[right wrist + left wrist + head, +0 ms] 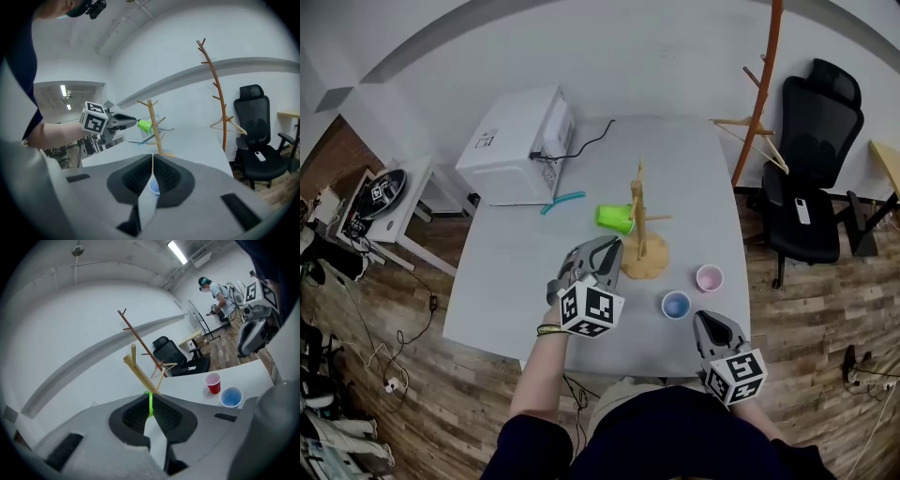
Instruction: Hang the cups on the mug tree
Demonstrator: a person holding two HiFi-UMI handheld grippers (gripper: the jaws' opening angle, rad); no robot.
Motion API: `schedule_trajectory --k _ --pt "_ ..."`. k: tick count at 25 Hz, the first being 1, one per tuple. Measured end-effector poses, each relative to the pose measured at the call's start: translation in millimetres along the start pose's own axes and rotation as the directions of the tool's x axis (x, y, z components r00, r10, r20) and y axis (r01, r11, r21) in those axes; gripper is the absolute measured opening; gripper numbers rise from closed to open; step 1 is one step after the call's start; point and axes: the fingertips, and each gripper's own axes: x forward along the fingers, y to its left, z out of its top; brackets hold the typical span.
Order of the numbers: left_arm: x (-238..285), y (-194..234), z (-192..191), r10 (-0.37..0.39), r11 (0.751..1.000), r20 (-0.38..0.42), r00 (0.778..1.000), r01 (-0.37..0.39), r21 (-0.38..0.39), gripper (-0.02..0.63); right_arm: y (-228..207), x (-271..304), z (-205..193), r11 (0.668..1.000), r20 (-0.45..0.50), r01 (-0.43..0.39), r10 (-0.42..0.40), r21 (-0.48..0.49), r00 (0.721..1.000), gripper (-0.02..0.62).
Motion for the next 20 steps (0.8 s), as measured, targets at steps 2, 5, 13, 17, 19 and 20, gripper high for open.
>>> schedule_trajectory --k 2,5,13,17,19,20 --pt "-1.8 -4.7 0.5 0.009 0.999 -0.007 1.0 -0.01 -0.03 0.032 -2.3 1.2 3.1 1.0 -0.002 -0.021 0.021 -0.014 1.0 0.031" --pt "-4.5 -12.7 0.3 0.028 0.996 -0.022 0.999 -0.03 -0.088 0.026 -6.6 1.7 8.6 0.998 -0.005 -0.051 0.051 -0.032 0.999 0.031" --pt "-16.6 -27.1 6.8 0.103 0.958 -0.032 0.994 -0.108 -0.267 0.02 -14.2 3.4 19.8 0.989 -0.025 -0.127 0.126 -0.071 0.992 0.031" --pt "-23.4 -34.2 8.3 0.138 0.933 -0.038 0.99 -0.143 -0.331 0.02 -15.9 4.7 21.7 0.984 -0.034 -0.158 0.156 -0.081 0.987 0.031" --pt "-26.2 -38.2 9.4 0.149 0.922 -0.042 0.988 -0.154 -0.355 0.019 -15.8 5.6 23.0 0.981 -0.037 -0.173 0.17 -0.085 0.985 0.031" --pt "-27.7 -40.5 10.2 0.153 0.917 -0.044 0.987 -0.159 -0.367 0.019 -15.5 6.0 23.7 0.98 -0.04 -0.18 0.177 -0.087 0.983 0.031"
